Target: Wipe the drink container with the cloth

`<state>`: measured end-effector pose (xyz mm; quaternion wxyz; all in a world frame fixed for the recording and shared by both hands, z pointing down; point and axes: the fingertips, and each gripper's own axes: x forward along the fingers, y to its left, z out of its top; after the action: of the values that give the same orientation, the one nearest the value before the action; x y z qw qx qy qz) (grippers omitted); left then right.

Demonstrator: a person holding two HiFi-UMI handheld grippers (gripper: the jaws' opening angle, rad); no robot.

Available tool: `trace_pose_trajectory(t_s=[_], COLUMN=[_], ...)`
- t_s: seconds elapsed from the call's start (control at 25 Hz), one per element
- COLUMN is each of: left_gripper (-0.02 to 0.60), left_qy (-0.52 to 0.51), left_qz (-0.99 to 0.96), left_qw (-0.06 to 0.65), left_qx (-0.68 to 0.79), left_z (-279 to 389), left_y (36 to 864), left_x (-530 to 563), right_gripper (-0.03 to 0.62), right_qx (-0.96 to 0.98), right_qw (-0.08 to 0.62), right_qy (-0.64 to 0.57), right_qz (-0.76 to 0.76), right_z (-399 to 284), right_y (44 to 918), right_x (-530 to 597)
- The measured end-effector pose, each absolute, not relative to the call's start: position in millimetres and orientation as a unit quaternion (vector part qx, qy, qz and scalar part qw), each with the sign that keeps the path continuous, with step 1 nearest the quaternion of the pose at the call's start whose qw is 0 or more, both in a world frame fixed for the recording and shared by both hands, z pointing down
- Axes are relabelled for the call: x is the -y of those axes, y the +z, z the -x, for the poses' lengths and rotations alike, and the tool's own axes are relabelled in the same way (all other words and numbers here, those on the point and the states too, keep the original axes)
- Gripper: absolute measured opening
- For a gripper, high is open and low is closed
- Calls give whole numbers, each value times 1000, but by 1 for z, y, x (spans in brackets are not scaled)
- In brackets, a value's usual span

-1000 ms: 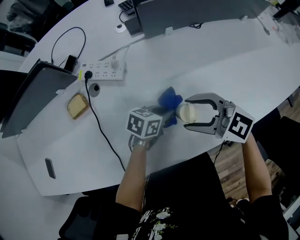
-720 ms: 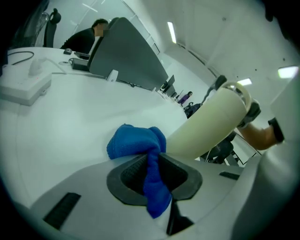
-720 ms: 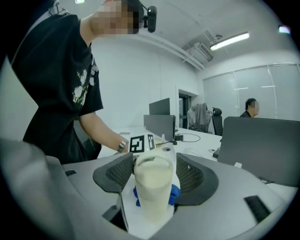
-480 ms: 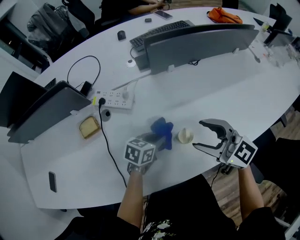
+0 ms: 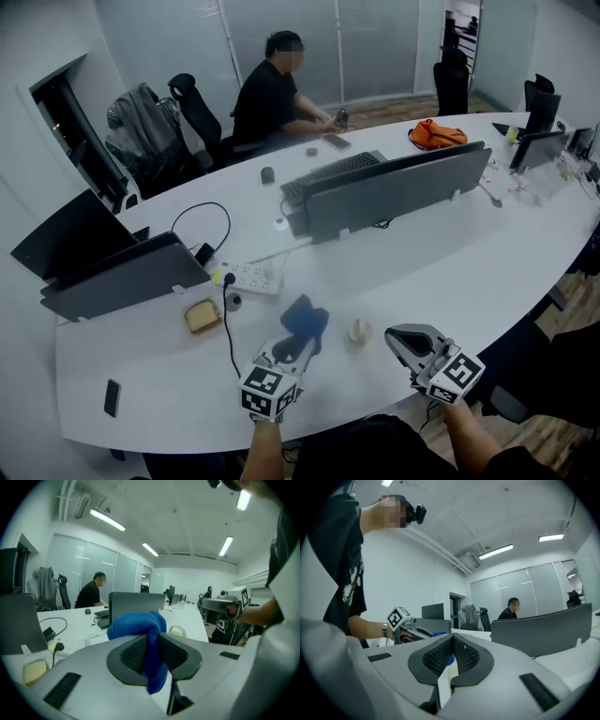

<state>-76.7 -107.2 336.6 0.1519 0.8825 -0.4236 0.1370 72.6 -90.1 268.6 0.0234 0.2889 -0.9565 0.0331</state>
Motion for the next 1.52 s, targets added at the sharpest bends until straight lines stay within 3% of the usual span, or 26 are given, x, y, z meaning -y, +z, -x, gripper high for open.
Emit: trace_pose_trajectory(t_s=[0.4,0.68,1.0,1.52], left_gripper=[66,66,66,66], left_qy=[28,2,-11,-20], left_qz=[-854,-831,-812,-831], left_qw=[36,7,-32,-66], left_qx=[518,556,582,553], left_z=[54,32,33,51], left_y=[241,217,190,163], left_x=[34,-46,-115,-129], right_gripper=[-1,-1,0,-2], right_qx=[928,927,916,884], right_qw=[81,94,64,40], right_qy=[9,9,-12,-44], right_qz=[-363,-364,-395,-464], right_z=[-118,-139,-148,-127], right_y=[255,256,237,209], right_x=[38,-22,-78,-116])
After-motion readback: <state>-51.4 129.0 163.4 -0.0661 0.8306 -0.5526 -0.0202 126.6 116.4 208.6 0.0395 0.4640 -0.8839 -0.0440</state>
